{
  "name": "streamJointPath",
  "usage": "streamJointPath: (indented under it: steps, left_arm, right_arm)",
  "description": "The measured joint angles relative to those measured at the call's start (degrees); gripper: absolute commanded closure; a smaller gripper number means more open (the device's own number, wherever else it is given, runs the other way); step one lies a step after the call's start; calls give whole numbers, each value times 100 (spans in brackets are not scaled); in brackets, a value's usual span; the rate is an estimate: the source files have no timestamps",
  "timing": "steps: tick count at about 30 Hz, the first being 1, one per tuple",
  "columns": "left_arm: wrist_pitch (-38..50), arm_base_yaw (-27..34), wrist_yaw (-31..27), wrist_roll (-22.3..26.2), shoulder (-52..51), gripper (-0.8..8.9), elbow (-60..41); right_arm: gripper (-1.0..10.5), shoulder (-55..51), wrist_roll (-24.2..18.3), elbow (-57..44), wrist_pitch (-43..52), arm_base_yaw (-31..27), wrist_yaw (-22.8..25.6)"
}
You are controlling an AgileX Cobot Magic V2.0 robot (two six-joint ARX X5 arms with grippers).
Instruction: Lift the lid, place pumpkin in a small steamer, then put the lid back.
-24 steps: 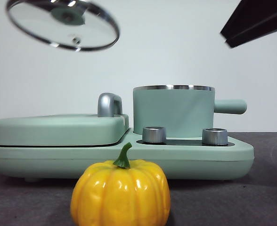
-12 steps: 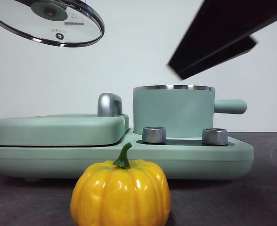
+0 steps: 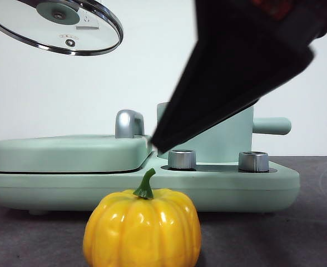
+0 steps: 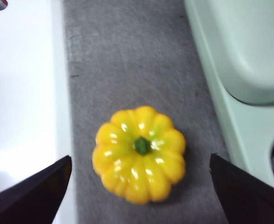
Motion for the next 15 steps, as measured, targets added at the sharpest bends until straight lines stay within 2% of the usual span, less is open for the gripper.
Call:
streamJointPath:
  steps: [15]
  left_arm:
    - [0, 0, 2, 0, 0, 804, 0]
  right_arm:
    - [473, 1110, 0, 0, 699, 114, 17]
